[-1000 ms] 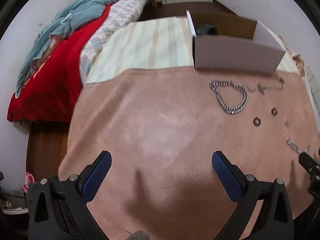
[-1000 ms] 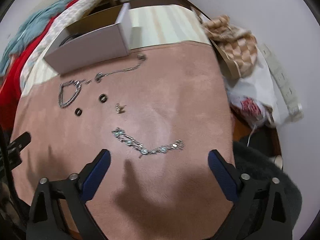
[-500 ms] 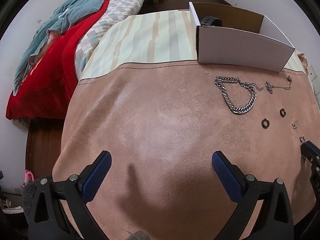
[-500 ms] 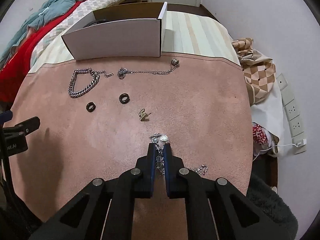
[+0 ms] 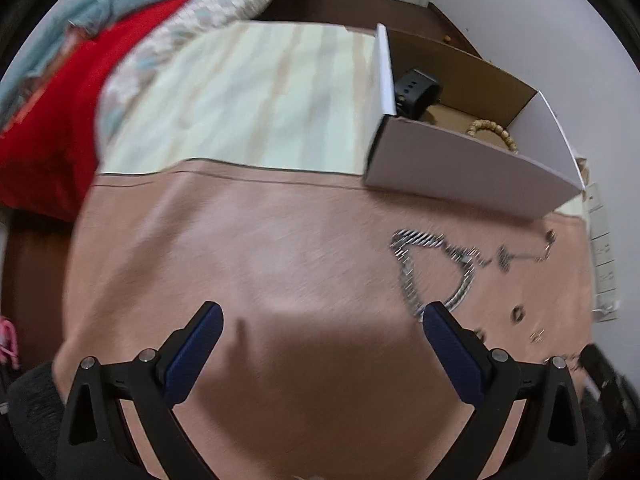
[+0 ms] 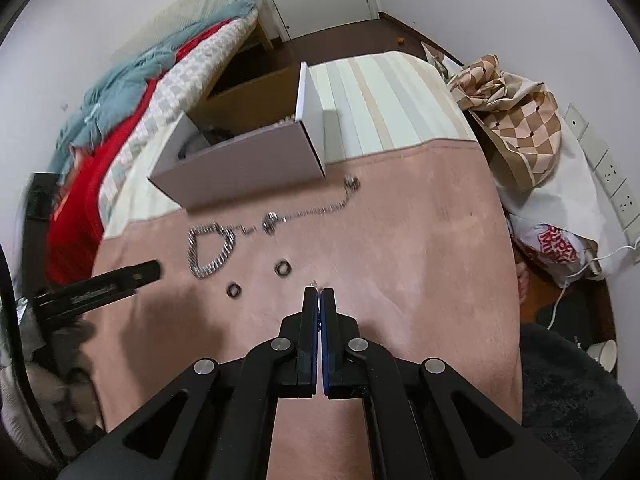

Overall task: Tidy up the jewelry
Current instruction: 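Grasp the silver link bracelet with the left tool while the right tool grasps the thick chain bracelet, then lower both chains into the white box and open both tools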

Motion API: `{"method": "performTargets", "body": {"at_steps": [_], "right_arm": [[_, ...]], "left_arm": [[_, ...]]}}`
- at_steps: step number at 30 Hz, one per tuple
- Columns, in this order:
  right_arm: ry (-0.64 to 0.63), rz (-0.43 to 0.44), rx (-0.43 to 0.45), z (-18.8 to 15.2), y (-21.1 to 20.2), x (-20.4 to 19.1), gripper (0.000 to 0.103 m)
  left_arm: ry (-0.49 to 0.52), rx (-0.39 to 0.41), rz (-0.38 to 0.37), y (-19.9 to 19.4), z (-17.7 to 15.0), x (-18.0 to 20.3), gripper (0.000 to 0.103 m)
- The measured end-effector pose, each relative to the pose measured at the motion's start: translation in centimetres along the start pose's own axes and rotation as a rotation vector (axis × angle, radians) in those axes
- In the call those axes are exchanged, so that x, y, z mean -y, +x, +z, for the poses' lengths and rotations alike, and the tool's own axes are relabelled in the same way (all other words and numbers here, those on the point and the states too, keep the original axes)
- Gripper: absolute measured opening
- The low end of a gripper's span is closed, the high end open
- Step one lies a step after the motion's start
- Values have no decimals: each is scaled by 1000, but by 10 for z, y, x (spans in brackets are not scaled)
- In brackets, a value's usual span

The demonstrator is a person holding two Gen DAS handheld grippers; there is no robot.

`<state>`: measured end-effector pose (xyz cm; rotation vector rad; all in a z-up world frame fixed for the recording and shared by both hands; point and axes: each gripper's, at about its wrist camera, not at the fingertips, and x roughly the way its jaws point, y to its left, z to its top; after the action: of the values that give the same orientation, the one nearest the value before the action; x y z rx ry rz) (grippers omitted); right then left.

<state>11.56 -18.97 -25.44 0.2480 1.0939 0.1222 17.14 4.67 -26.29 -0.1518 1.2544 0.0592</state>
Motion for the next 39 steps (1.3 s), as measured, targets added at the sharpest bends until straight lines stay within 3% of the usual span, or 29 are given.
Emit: {"method": "performTargets", "body": {"at_steps": [5, 6, 9, 11, 13, 19, 28, 39], "right_arm": [[18, -4, 5, 11, 3, 1, 1], [23, -6, 3, 12, 4, 2, 1], [40, -13, 2, 15, 7, 7, 1], [51, -18, 2, 16, 8, 11, 1], [57, -21, 2, 17, 8, 13, 1], [82, -3, 14, 16, 3, 17, 1], [92, 48, 78, 25, -26, 12, 1], [51, 125, 125, 58, -52, -12, 1]], "left_arm": [[44, -20, -16, 21, 16, 23, 99], [65, -23, -12, 24, 18, 28, 88], [128, -7, 32, 27, 18, 42, 72], [163, 21, 30, 24, 18, 49, 52], [192, 34, 19, 20, 16, 54, 5], [170, 19, -42, 12, 11, 48, 2], [128, 59, -132, -35, -2, 28, 2], [145, 138, -225, -97, 22, 27, 2]]}}
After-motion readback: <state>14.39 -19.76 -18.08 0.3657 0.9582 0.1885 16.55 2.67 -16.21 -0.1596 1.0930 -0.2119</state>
